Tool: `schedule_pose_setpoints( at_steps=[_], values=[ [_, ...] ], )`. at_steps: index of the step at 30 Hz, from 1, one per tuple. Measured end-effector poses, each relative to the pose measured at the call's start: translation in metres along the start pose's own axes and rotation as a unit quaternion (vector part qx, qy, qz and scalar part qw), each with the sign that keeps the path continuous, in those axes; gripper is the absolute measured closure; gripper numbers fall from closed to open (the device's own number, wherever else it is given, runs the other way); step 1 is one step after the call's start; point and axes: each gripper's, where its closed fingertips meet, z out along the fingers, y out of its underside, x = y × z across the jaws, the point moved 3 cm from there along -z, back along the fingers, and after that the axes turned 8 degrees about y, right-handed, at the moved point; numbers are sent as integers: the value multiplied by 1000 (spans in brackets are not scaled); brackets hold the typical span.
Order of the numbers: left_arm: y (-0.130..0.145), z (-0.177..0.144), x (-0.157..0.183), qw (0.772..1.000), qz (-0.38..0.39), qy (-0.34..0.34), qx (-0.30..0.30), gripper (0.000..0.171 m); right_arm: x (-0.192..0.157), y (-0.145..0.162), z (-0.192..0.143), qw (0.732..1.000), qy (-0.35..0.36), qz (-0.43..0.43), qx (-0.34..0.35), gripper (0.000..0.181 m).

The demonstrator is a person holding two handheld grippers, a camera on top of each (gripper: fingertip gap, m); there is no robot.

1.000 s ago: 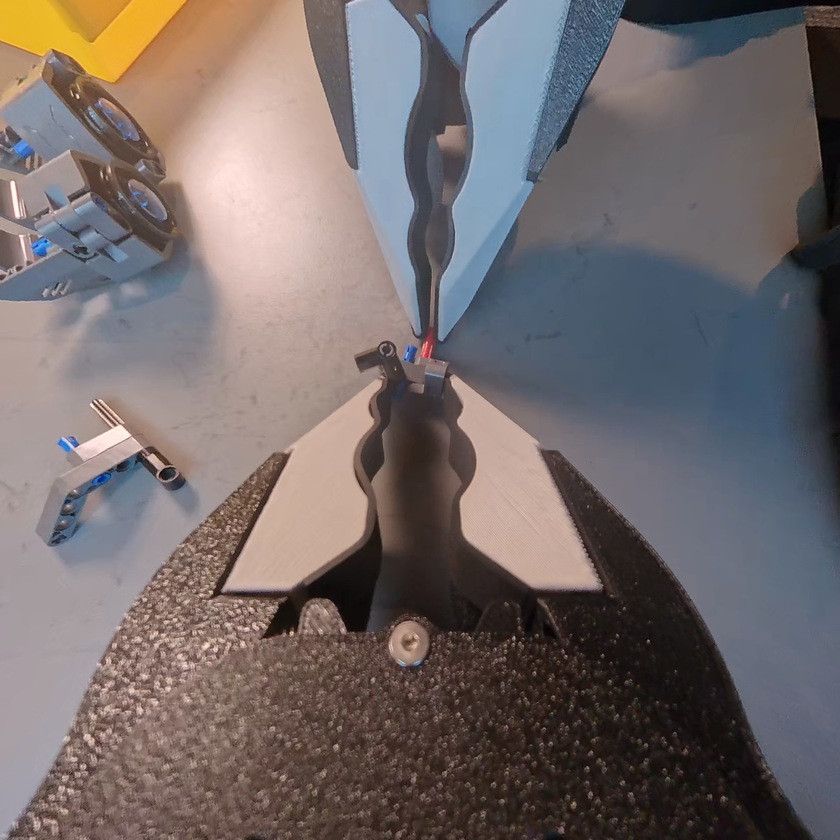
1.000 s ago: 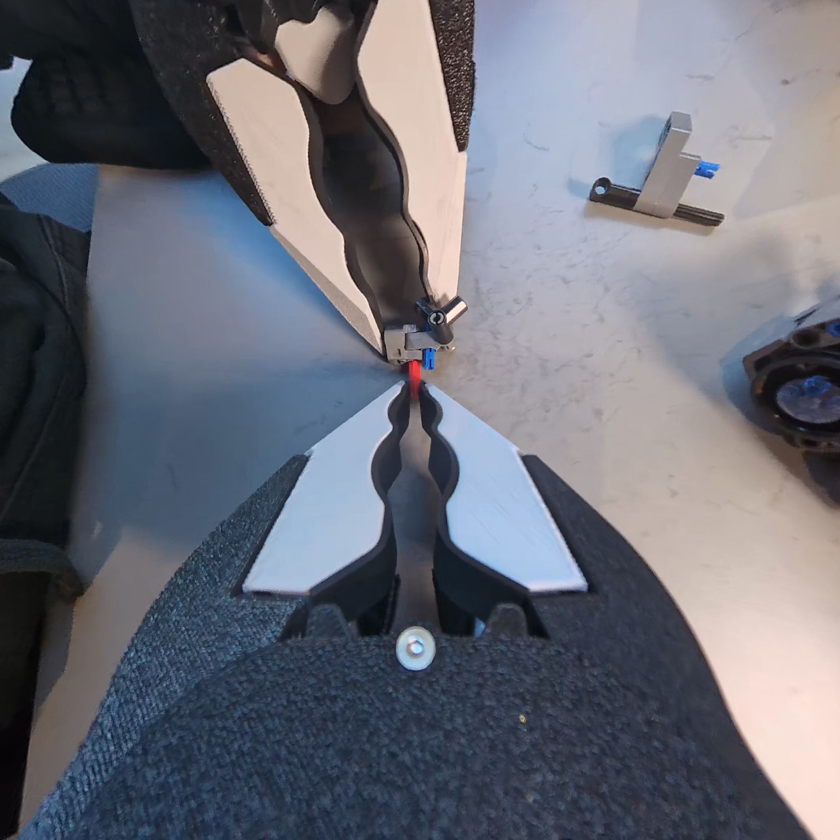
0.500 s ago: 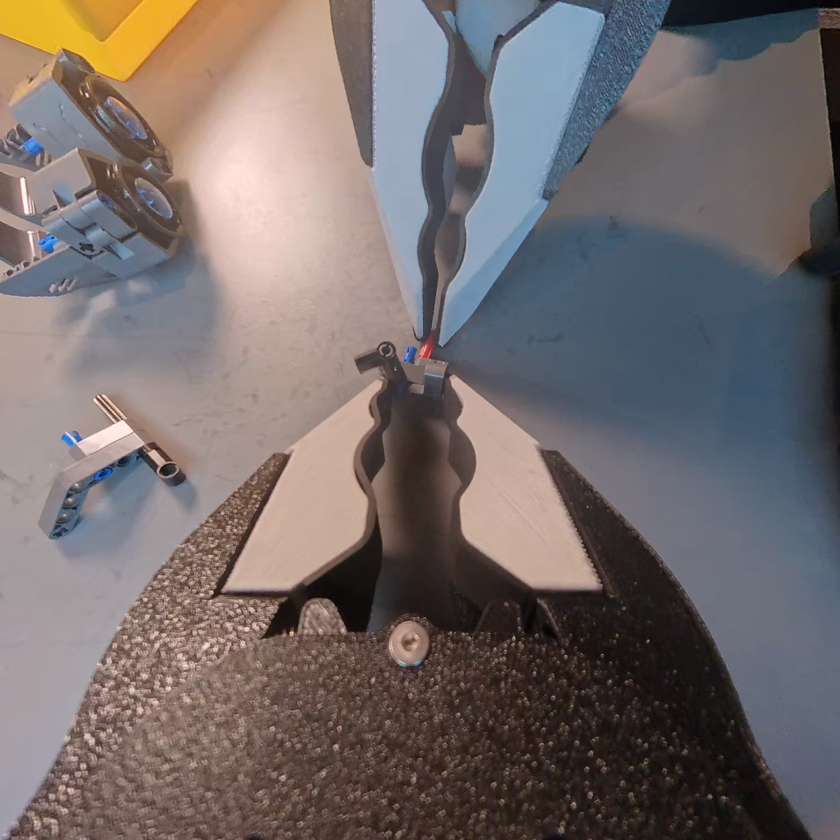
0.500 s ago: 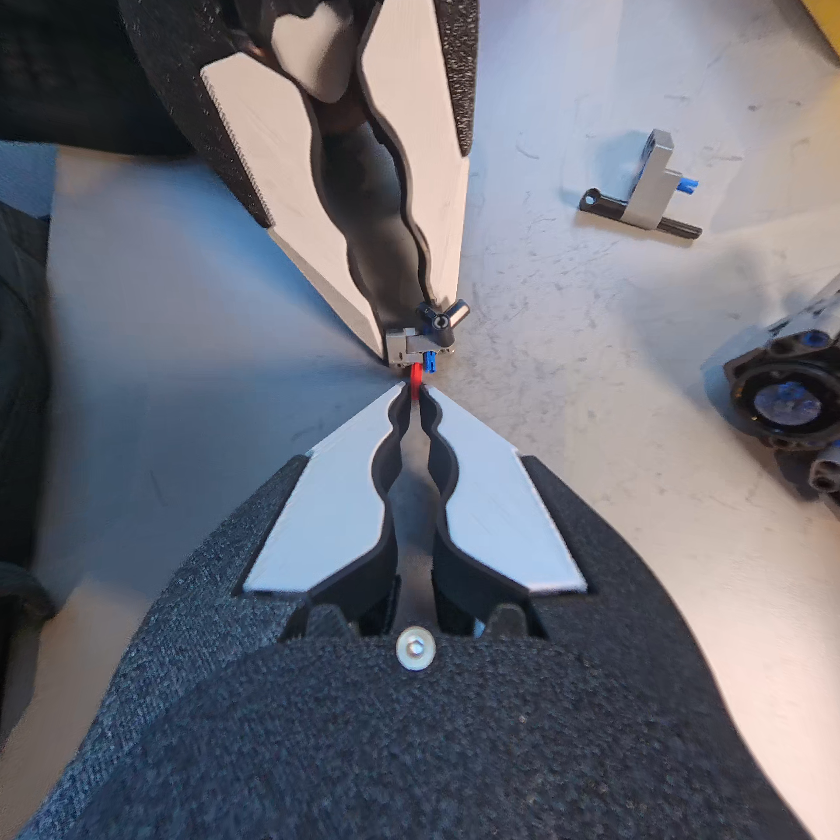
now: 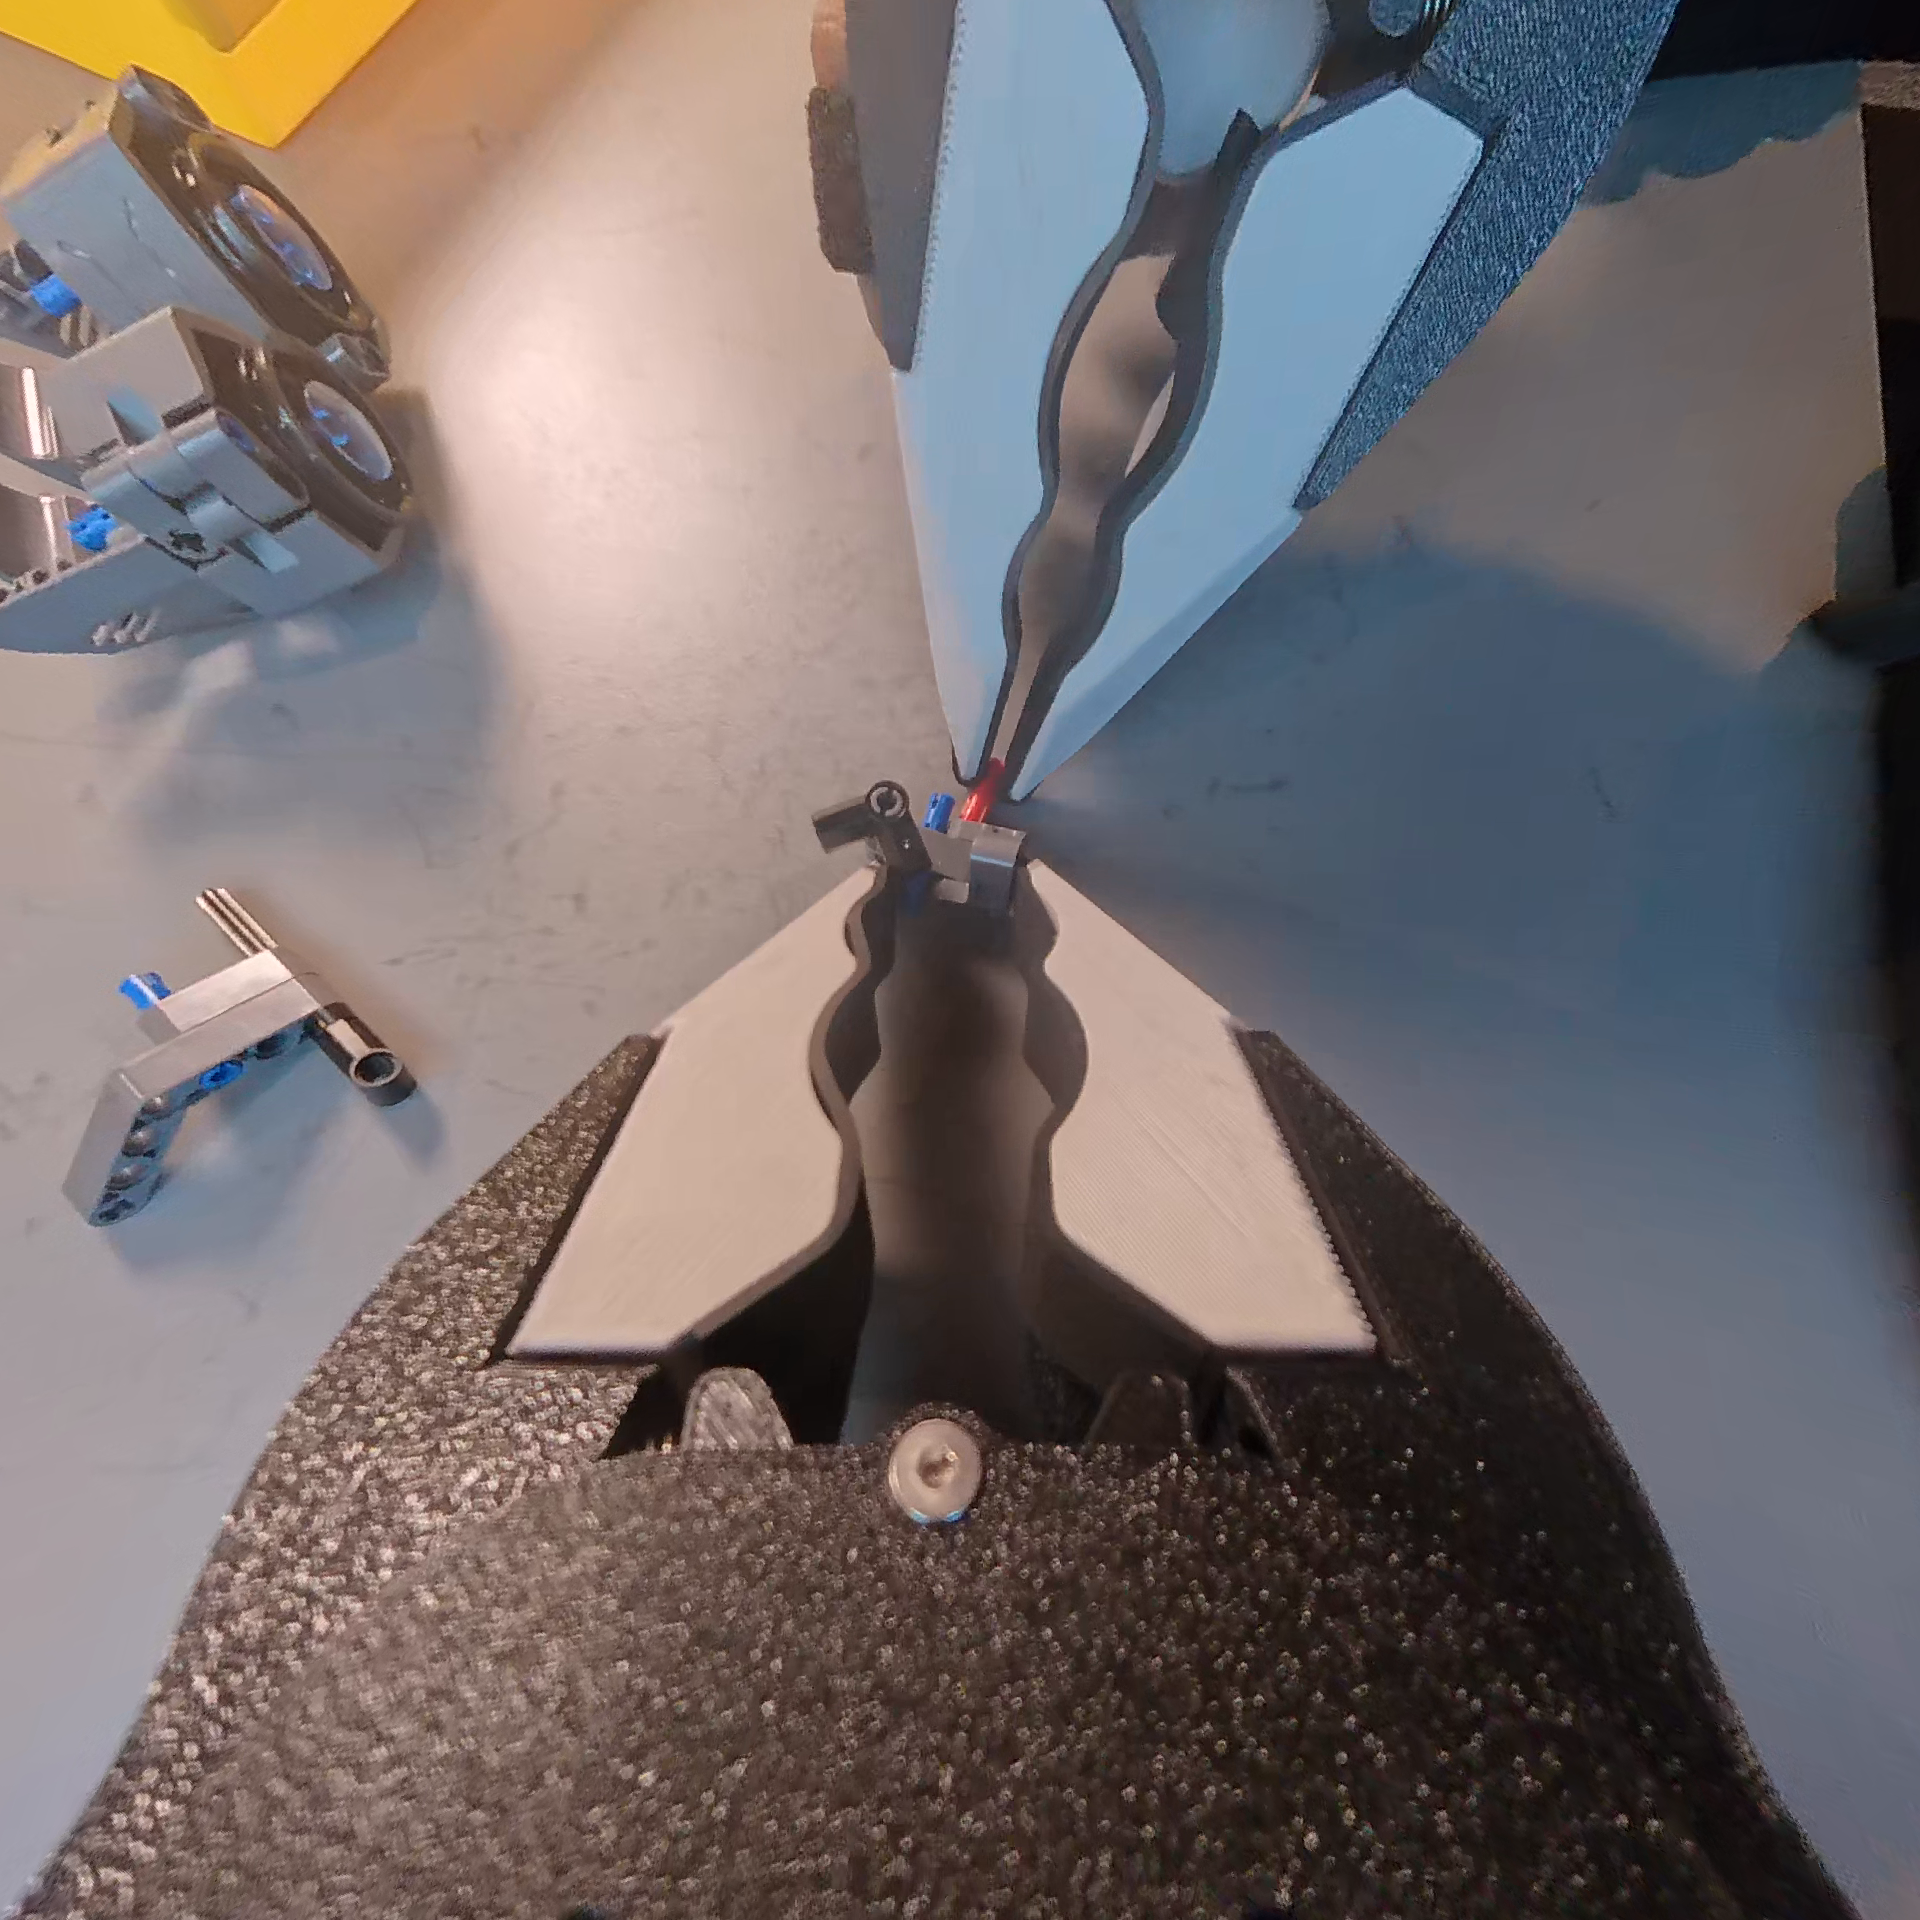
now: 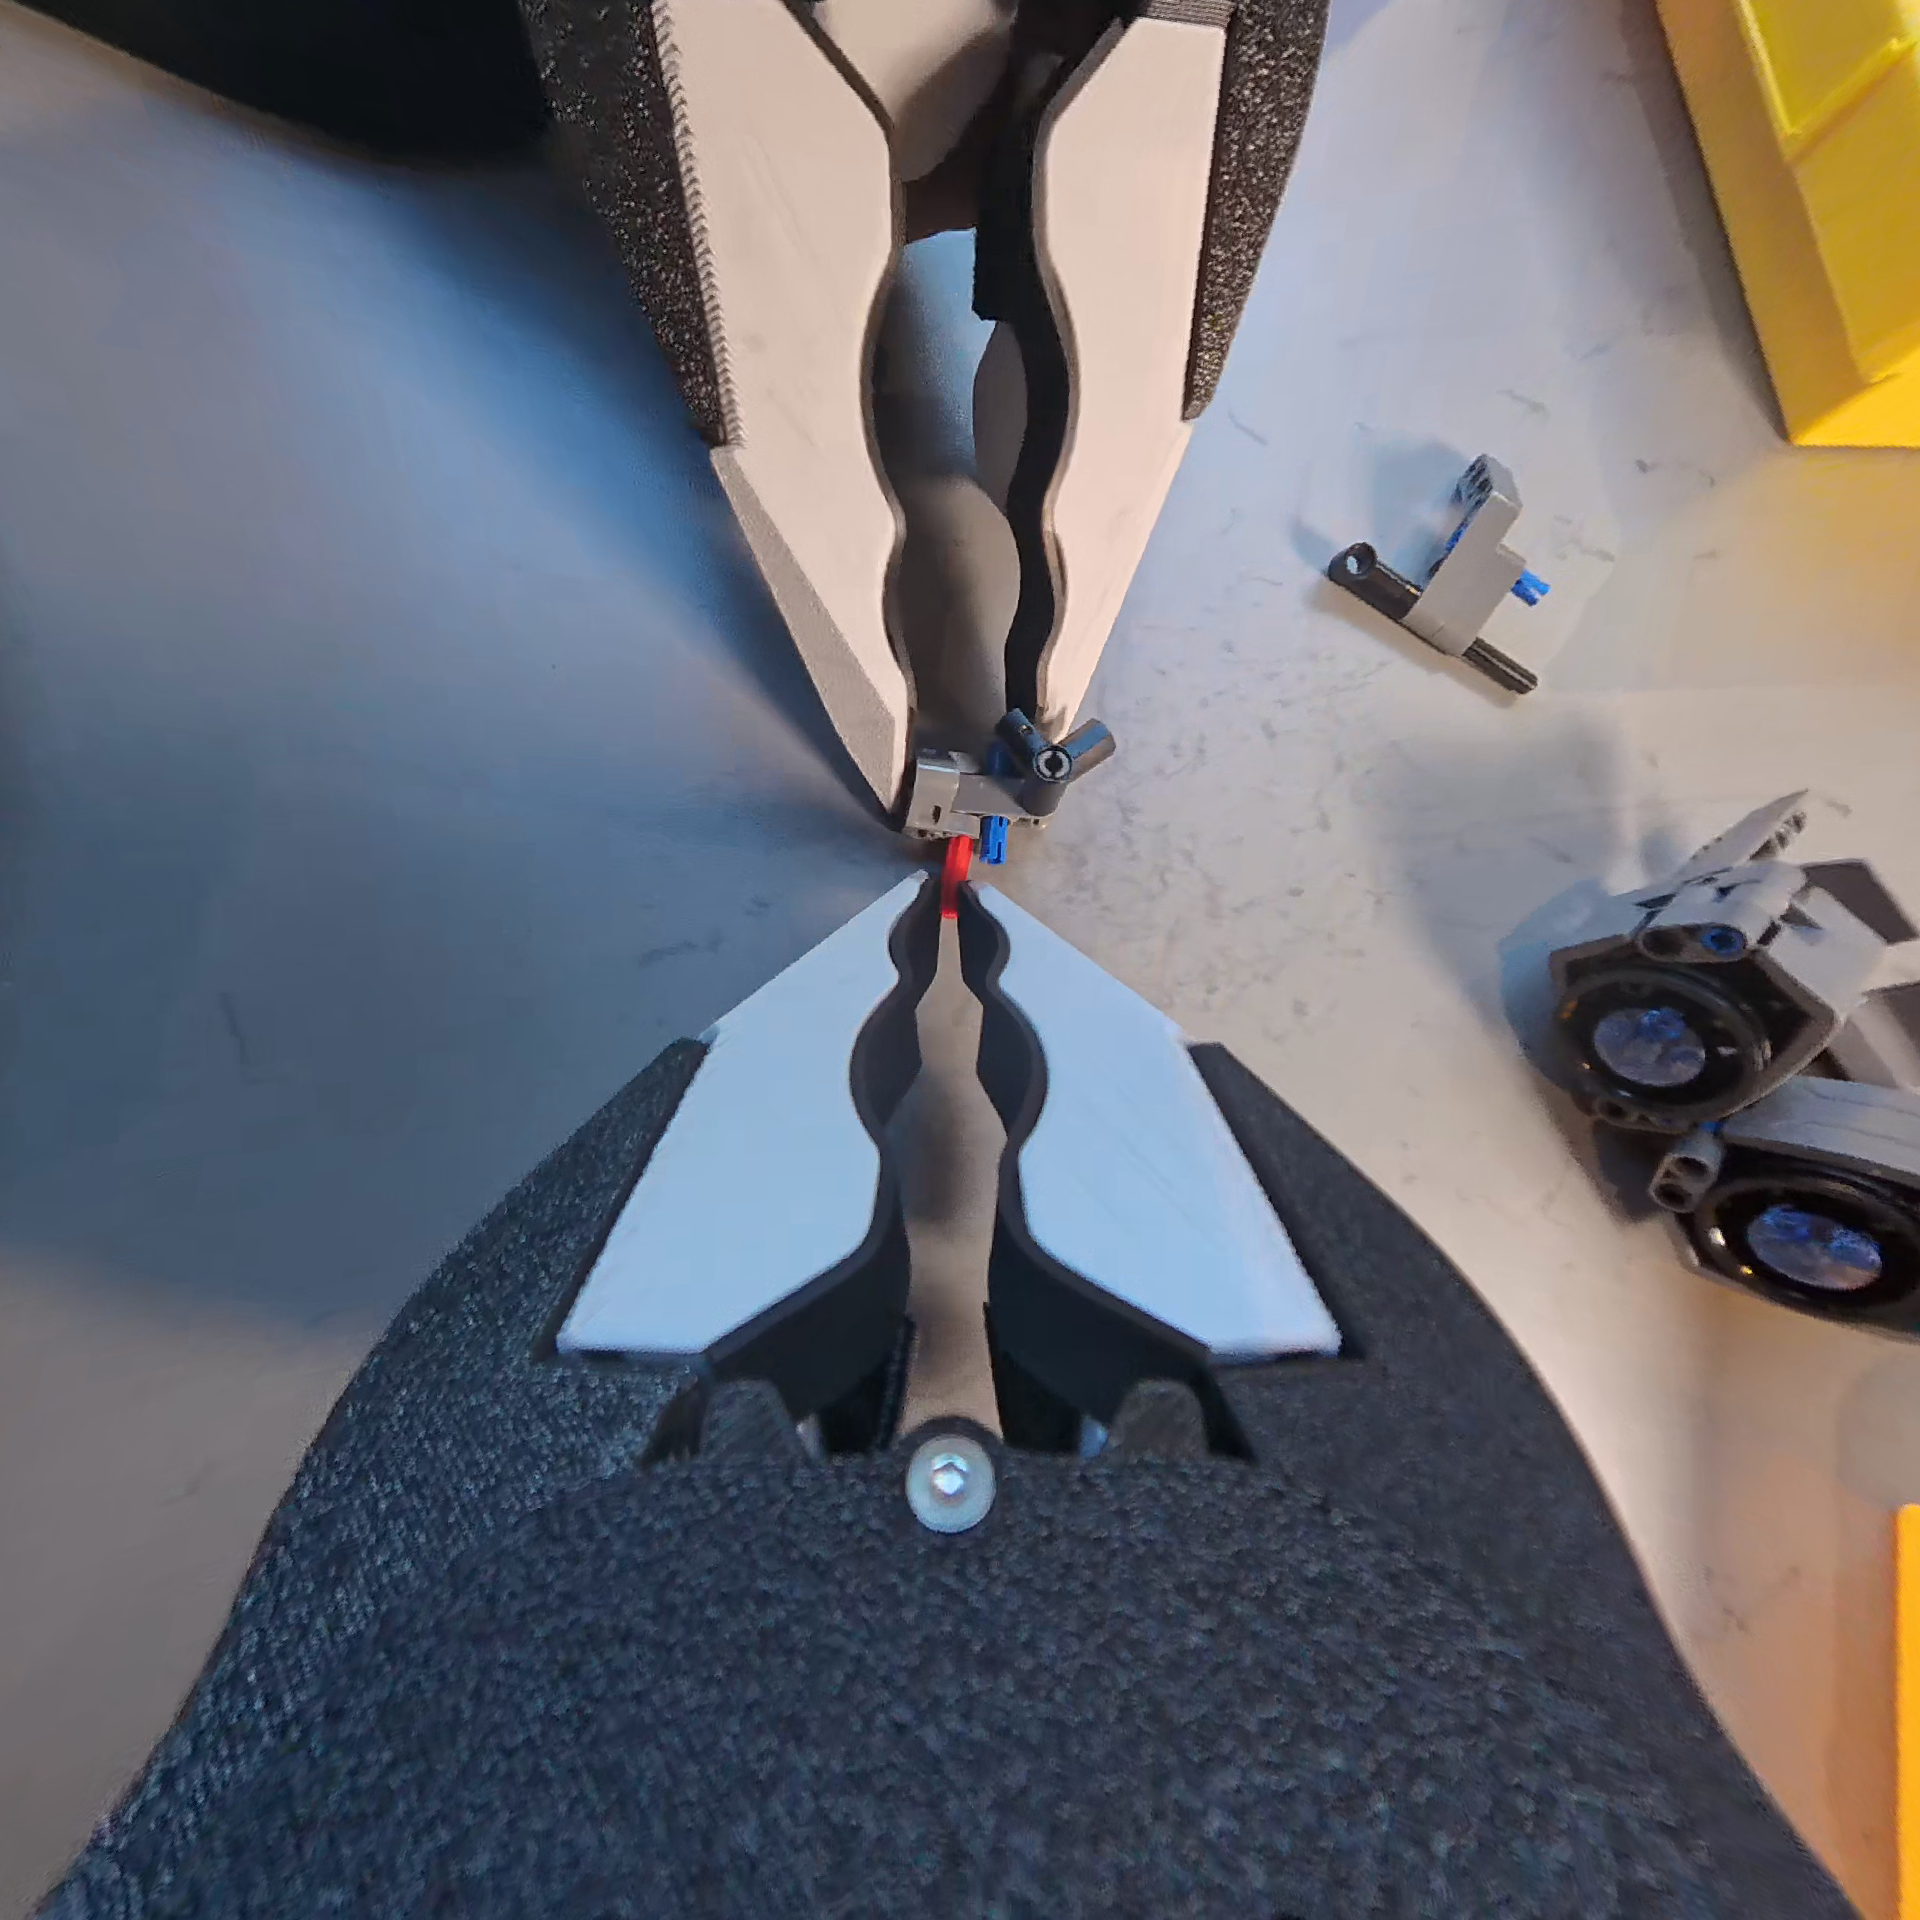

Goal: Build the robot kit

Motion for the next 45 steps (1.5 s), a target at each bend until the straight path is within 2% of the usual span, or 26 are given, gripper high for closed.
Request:
schedule_pose_setpoints(
  at_steps=[5, 20, 25, 32, 45],
  values=[
    [-1, 0, -1, 1000, -14, 15, -4, 150, 2, -1, -1, 1000, -16, 2, 9, 181],
    [1, 0, 1, 1000, 5, -3, -1, 150, 2, -2, 3, 998, -15, 65, 19, 181],
    [1, 0, 1, 1000, 7, -3, -2, 150, 0, -1, -1, 997, -35, 73, 14, 173],
    [1, 0, 2, 1000, 9, -4, -2, 150, 4, 5, -5, 995, -38, 88, 4, 181],
    [1, -1, 2, 1000, 14, -7, 0, 150, 2, 4, -2, 994, -34, 97, 26, 181]
  ],
)
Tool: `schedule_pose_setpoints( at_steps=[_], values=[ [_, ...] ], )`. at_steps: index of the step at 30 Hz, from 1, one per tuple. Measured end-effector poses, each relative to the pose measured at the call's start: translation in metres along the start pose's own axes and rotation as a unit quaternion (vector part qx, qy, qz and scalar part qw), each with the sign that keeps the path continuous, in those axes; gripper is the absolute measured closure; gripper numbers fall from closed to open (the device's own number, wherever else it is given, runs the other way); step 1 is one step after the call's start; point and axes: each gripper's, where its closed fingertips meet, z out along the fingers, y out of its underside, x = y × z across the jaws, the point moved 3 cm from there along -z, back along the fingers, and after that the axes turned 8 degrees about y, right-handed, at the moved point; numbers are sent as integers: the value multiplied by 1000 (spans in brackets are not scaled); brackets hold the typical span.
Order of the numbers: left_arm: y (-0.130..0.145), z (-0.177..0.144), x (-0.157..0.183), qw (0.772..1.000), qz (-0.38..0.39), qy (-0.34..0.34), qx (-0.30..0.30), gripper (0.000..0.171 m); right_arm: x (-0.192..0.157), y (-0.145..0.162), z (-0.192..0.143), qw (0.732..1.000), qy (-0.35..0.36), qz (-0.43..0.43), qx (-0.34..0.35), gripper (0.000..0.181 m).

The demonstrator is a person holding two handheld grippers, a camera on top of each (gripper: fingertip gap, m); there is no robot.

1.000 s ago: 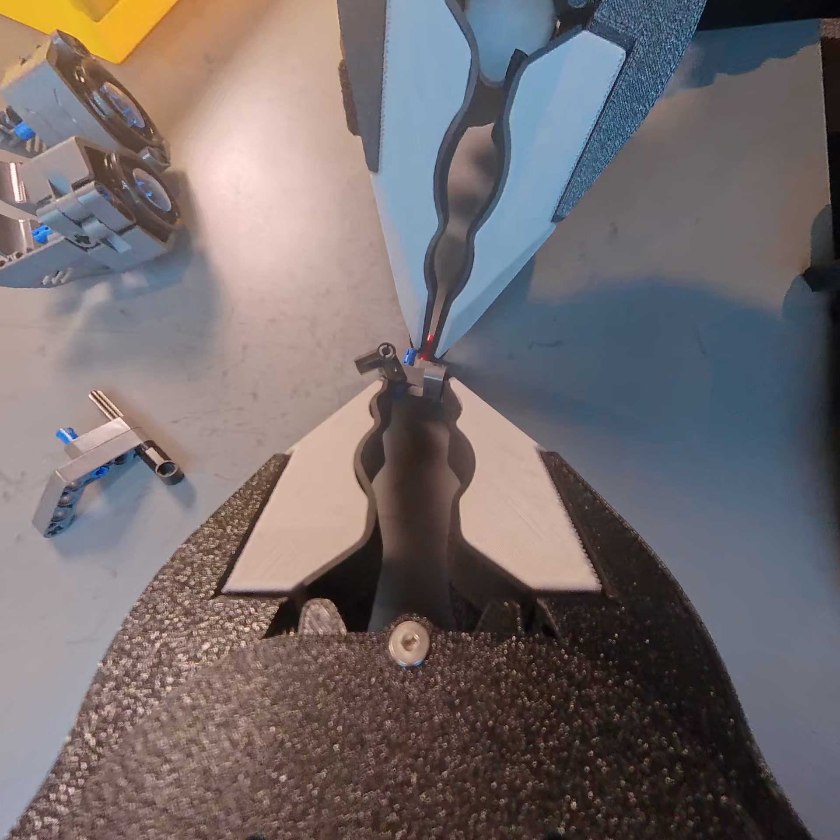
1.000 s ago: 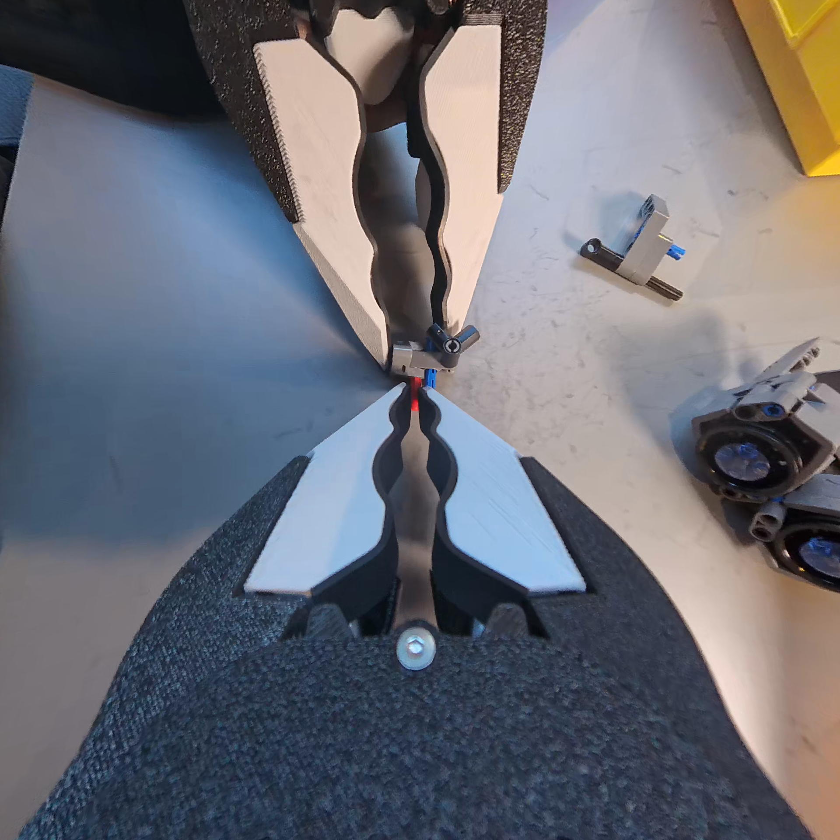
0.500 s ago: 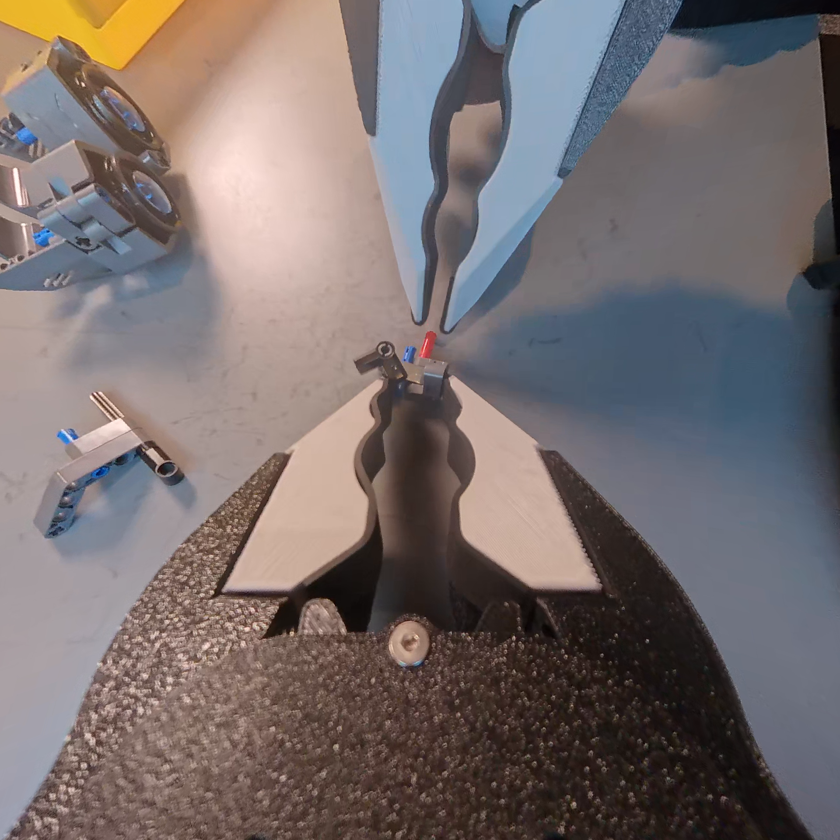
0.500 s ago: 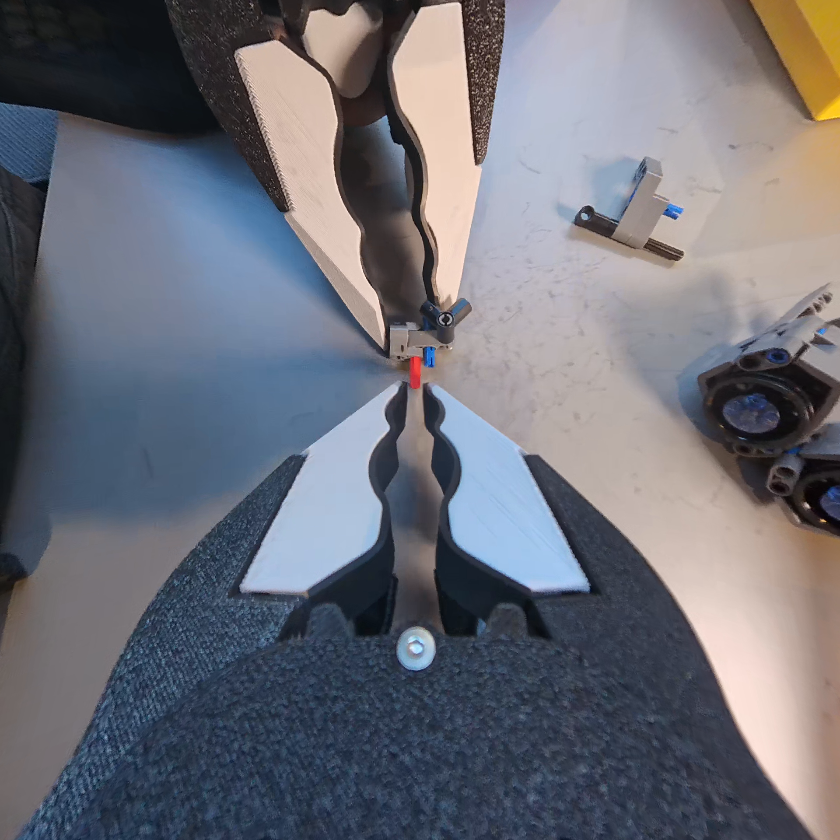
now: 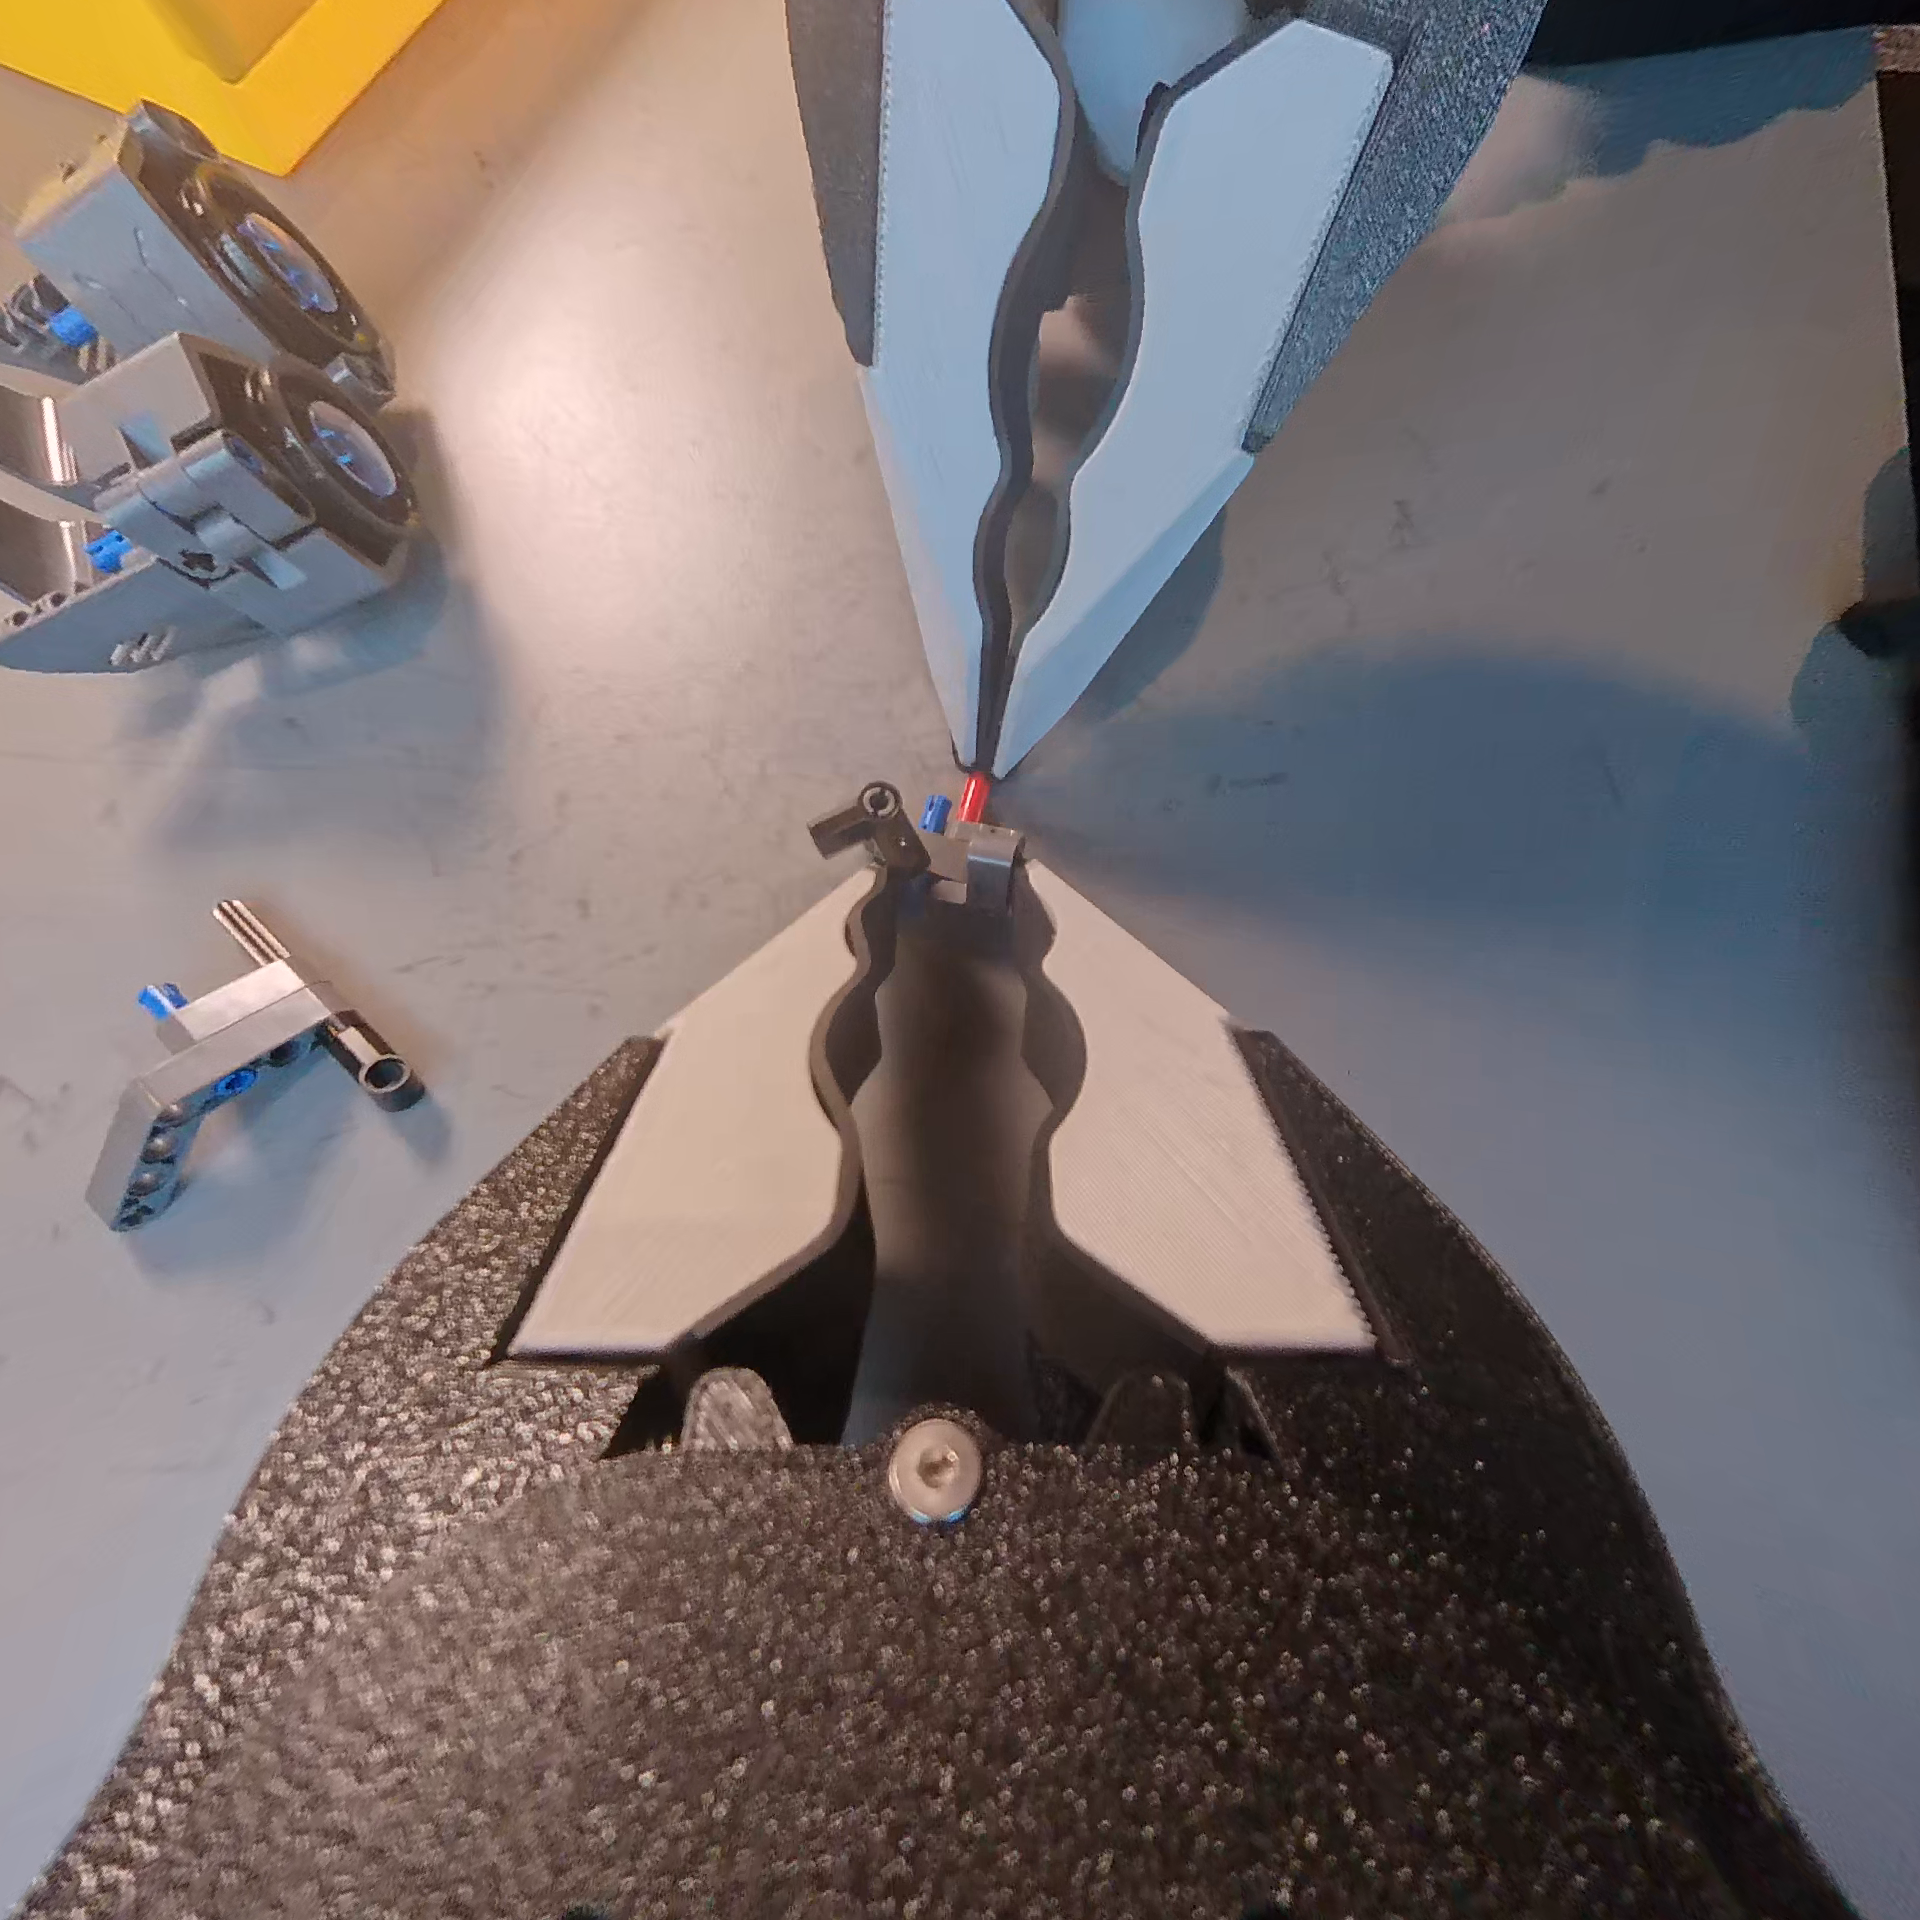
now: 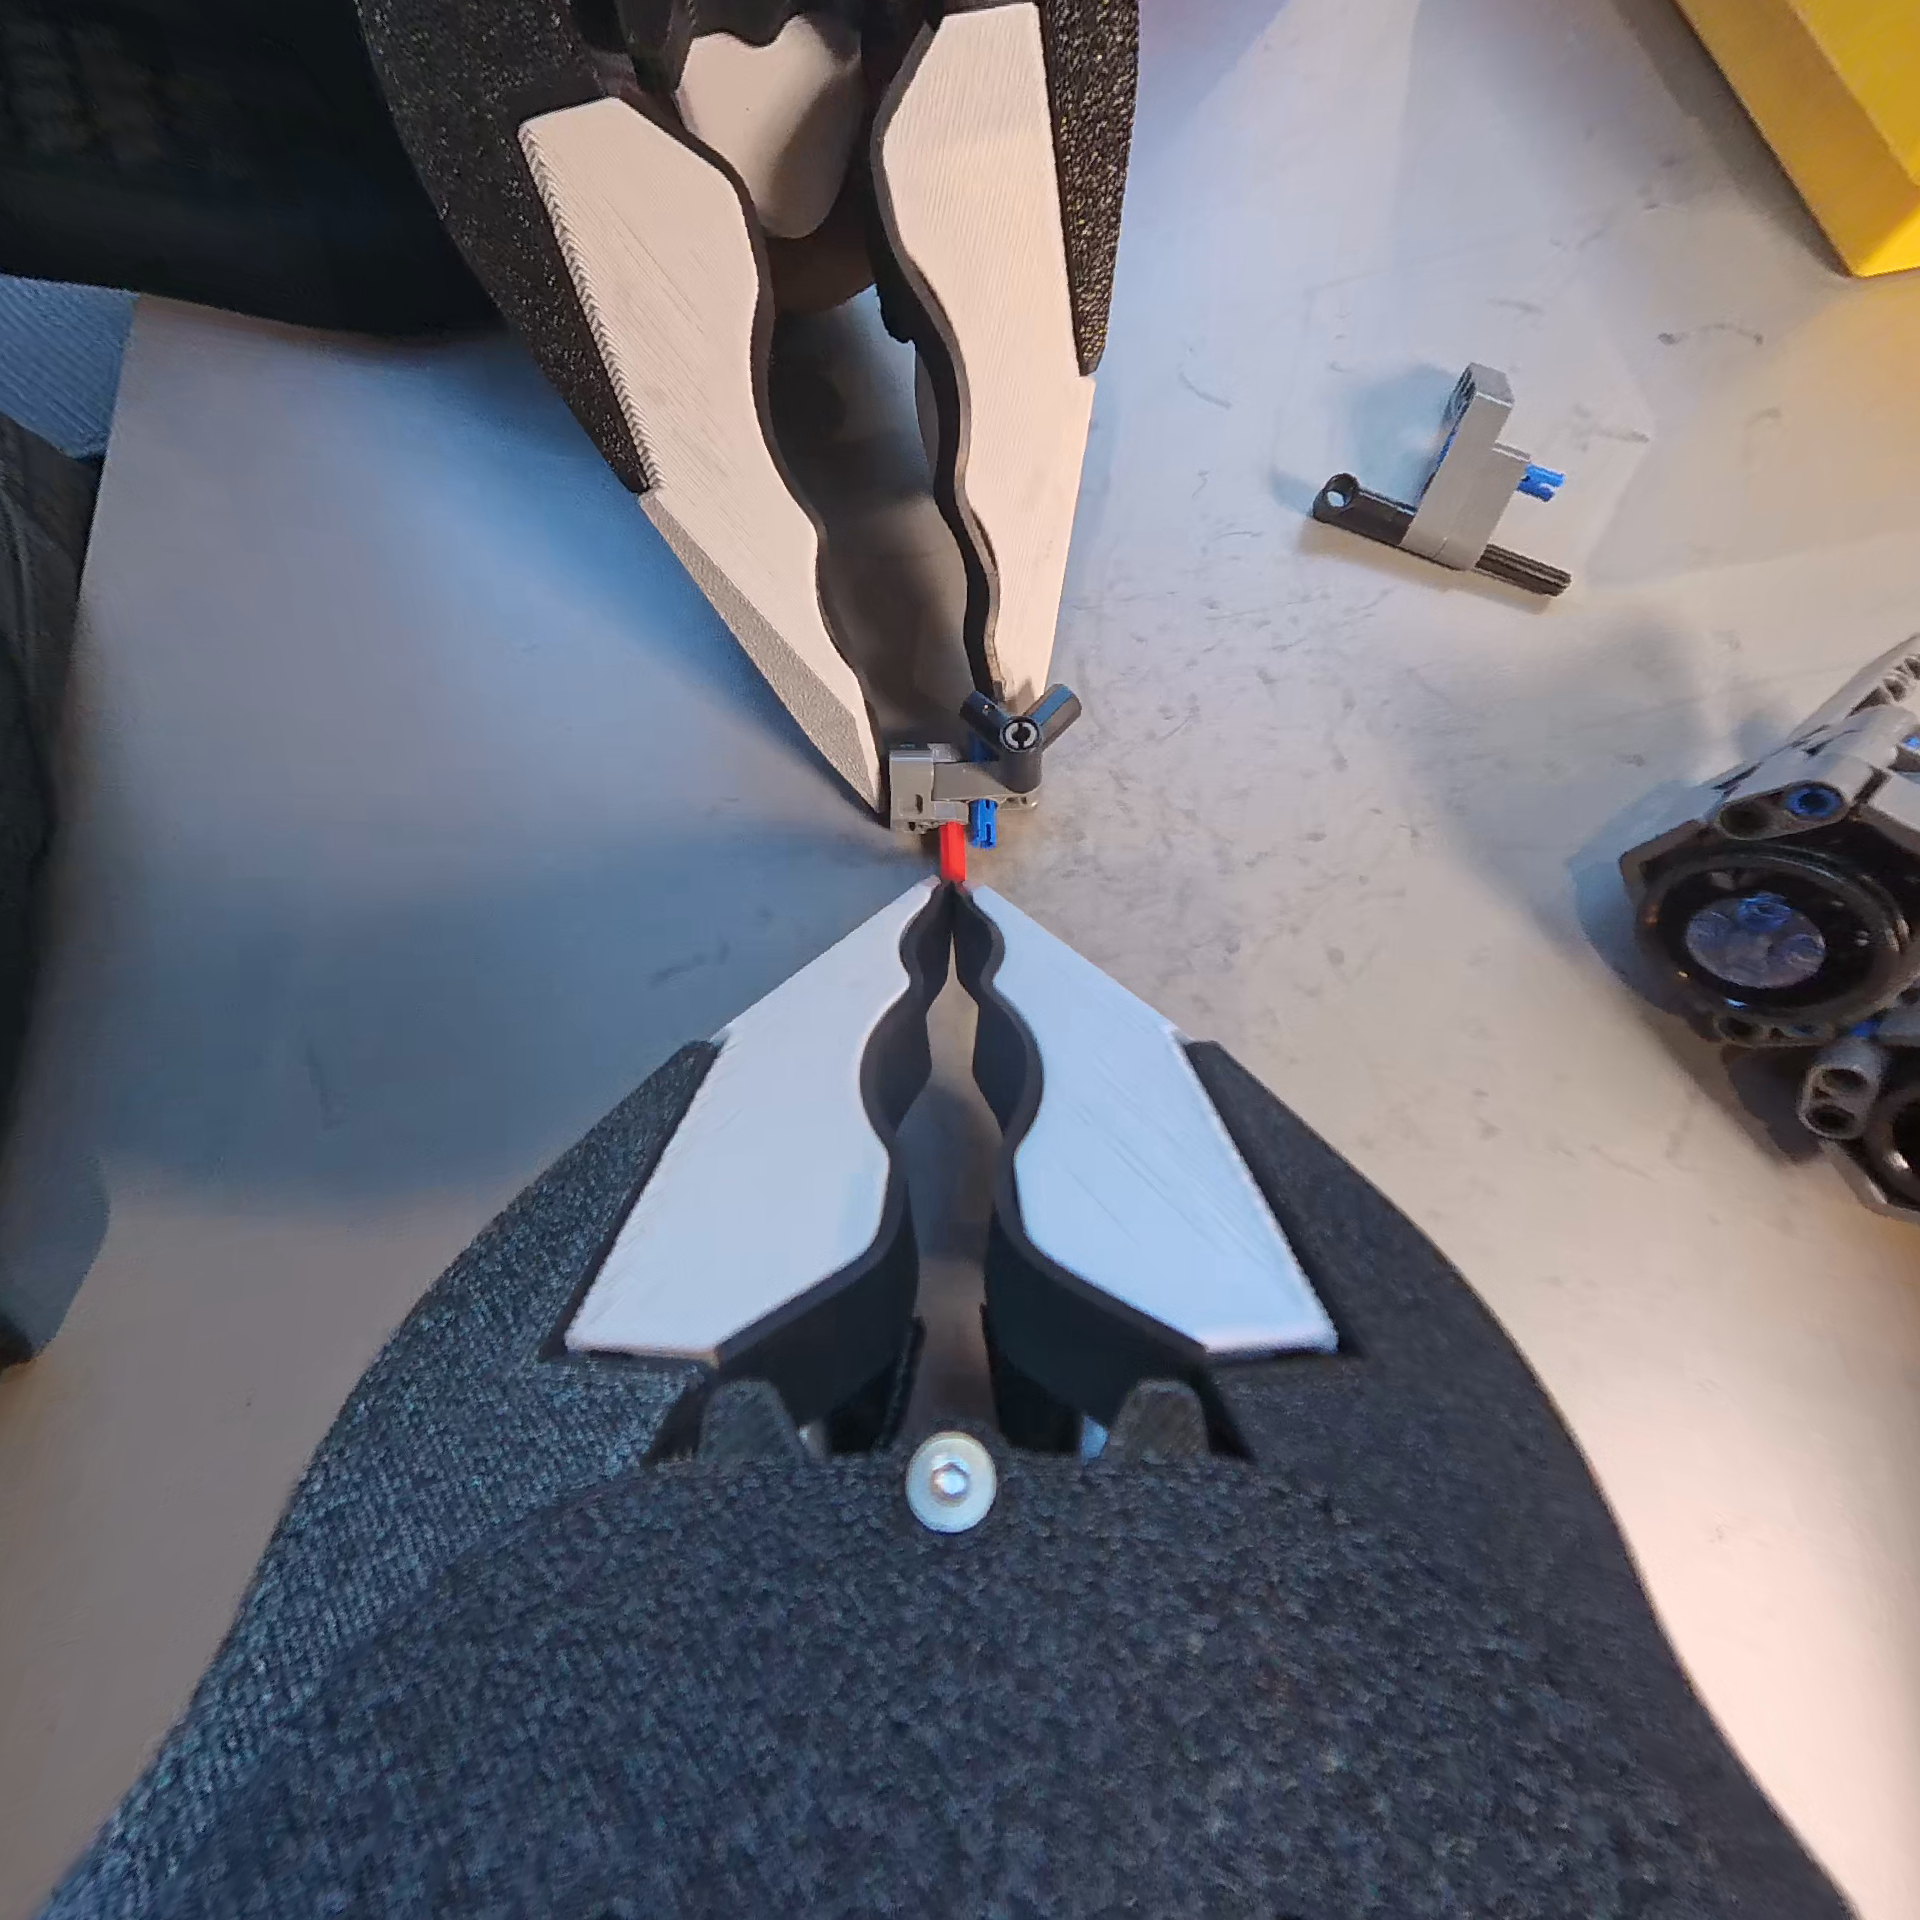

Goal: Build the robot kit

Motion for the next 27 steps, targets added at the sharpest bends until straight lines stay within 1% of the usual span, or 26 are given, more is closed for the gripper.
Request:
schedule_pose_setpoints(
  at_steps=[13, 27],
  values=[
    [0, -1, 0, 1000, 1, 3, 0, 150, 0, -2, 2, 1000, -4, -5, 4, 181],
    [0, -1, 0, 1000, 10, 9, 1, 150, 0, -3, 2, 999, -2, -30, 13, 181]
  ],
)
